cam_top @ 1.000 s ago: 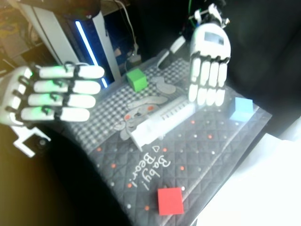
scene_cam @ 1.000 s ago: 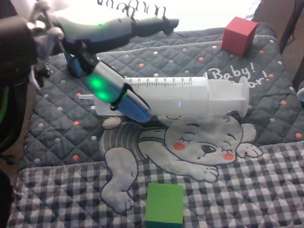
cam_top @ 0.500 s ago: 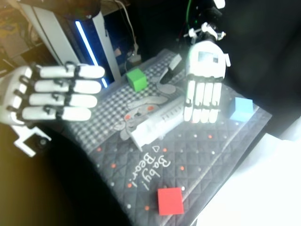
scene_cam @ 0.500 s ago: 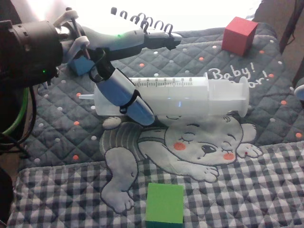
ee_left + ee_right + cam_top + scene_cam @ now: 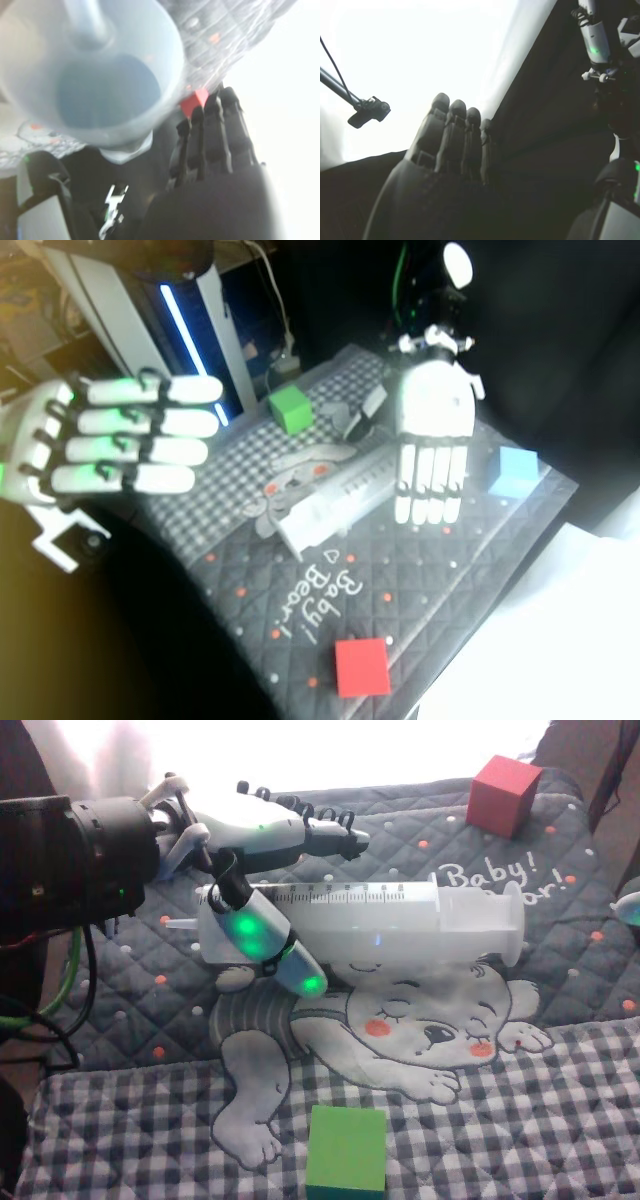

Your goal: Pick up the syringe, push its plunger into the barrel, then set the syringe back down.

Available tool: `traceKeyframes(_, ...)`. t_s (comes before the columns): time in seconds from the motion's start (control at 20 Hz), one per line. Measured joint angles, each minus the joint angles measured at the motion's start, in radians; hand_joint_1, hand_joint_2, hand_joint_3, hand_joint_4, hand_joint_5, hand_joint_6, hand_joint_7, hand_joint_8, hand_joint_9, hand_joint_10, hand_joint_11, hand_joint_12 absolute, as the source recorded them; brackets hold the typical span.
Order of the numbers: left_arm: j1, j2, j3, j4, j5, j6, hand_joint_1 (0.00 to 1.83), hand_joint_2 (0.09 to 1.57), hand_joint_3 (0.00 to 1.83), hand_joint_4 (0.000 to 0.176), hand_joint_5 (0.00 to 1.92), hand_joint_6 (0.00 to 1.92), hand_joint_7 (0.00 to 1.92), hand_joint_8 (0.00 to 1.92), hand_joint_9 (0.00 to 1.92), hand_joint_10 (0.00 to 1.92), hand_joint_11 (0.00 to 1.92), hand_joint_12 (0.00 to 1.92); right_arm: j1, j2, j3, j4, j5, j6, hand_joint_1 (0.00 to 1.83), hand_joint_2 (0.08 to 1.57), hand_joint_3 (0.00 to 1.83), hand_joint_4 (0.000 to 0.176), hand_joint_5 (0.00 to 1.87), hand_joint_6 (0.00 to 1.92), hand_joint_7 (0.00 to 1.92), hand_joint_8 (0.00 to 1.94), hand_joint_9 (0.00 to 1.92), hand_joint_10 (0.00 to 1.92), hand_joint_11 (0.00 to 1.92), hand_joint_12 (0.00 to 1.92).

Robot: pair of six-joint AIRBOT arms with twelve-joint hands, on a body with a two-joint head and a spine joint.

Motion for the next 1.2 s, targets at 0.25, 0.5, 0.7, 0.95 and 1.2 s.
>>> traceKeyframes(0.25,0.009,-0.016,0.008,0.031,0.001,-0.008,0.6,0.68,0.0,0.0,0.12,0.01,0.21,0.01,0.24,0.0,0.16,0.22,0.0,-0.001,0.0,0.0,0.0,0.0,0.59,0.72,0.01,0.019,0.21,0.0,0.24,0.0,0.23,0.0,0.17,0.05)
traceKeyframes(0.5,0.023,-0.023,0.008,0.042,0.005,-0.008,0.59,0.73,0.0,0.0,0.13,0.0,0.22,0.0,0.25,0.0,0.01,0.56,0.0,-0.001,0.0,0.001,0.0,0.0,0.6,0.76,0.01,0.0,0.2,0.0,0.21,0.0,0.21,0.0,0.17,0.04)
traceKeyframes(0.7,0.036,-0.023,0.007,0.045,0.005,-0.009,0.85,0.9,0.02,0.0,0.14,0.01,0.25,0.01,0.31,0.01,0.06,0.63,0.0,-0.002,0.0,0.0,0.0,0.0,0.51,0.78,0.01,0.0,0.2,0.0,0.22,0.0,0.22,0.01,0.18,0.05)
traceKeyframes(0.95,0.036,-0.024,0.0,0.053,-0.002,-0.001,1.07,1.28,0.0,0.0,0.68,1.41,1.22,1.74,1.41,1.88,1.51,1.91,0.0,-0.002,0.0,-0.002,0.0,0.0,0.5,0.8,0.02,0.0,0.2,0.0,0.21,0.01,0.21,0.0,0.18,0.04)
traceKeyframes(1.2,0.019,-0.027,0.005,0.033,-0.007,-0.025,1.02,1.34,0.0,0.0,0.59,1.55,0.97,1.22,1.28,1.69,1.31,1.92,0.0,-0.003,0.0,0.001,0.0,0.0,0.56,0.77,0.0,0.0,0.19,0.0,0.21,0.01,0.21,0.01,0.18,0.04)
